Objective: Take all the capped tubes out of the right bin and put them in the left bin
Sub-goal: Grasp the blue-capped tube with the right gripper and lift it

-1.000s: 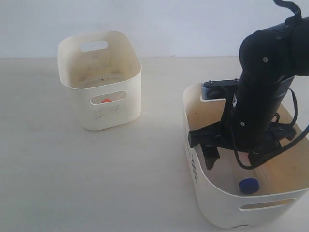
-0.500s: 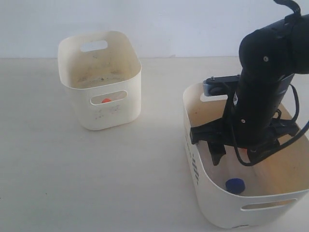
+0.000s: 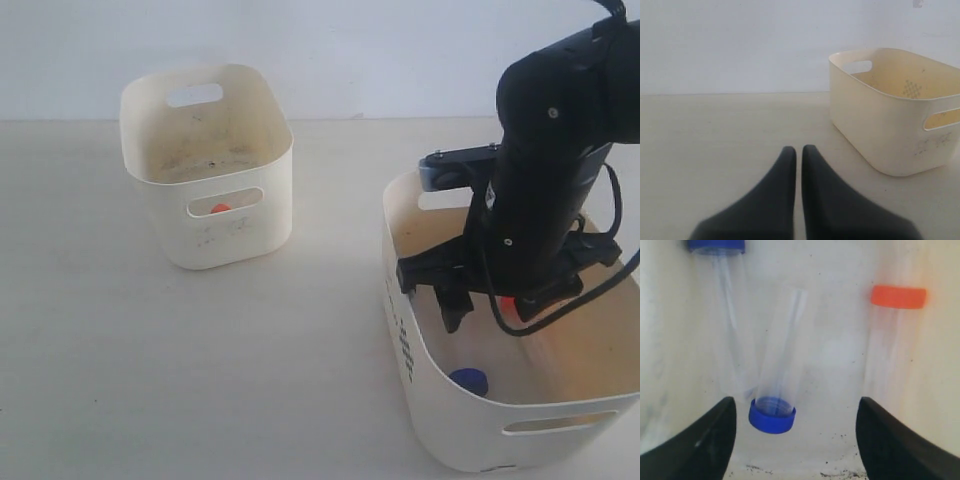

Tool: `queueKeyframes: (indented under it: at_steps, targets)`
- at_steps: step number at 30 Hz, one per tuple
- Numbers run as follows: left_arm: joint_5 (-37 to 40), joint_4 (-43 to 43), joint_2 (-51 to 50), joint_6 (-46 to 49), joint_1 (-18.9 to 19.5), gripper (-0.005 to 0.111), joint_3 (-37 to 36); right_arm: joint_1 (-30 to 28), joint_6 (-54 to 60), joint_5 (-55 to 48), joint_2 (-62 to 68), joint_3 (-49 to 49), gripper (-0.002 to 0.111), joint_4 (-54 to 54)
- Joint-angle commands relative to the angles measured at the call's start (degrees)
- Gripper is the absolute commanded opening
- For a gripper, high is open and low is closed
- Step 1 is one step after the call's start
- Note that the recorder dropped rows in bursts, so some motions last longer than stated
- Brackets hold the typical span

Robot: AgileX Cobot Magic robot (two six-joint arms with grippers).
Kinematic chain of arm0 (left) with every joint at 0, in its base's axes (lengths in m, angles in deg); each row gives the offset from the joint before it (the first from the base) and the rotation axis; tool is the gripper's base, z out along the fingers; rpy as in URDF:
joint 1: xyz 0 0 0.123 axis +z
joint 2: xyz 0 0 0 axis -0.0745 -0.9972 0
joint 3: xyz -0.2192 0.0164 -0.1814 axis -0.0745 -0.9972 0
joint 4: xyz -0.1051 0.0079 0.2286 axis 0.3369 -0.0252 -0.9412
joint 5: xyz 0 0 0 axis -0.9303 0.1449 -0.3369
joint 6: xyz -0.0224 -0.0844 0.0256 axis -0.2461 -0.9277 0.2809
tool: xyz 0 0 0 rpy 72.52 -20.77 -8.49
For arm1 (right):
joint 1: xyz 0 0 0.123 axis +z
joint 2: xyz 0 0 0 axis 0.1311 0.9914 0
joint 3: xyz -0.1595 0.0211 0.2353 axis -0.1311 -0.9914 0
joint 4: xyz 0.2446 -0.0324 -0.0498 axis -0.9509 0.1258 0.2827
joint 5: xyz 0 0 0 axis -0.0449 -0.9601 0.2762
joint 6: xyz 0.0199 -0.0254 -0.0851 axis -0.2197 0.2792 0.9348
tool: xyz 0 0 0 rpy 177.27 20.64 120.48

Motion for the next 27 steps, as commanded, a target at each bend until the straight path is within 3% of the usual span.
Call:
queueKeyframes:
  at_steps: [1, 20, 27]
  targets:
    - [-0.39, 0.36, -0.18, -0.56, 0.02, 0.004, 0.21, -0.07, 1.39, 0.8, -1.92, 1.0, 0.064, 0.0]
    - [-0.39, 0.36, -0.18, -0.56, 0.02, 0.004, 0.21, -0.18, 0.59, -2.34, -0.15, 1.54, 0.063, 3.56]
    - [-0.39, 0.36, -0.18, -0.56, 0.02, 0.004, 0.21, -0.18, -0.68, 4.95, 0.22, -3.67, 0.063, 3.8]
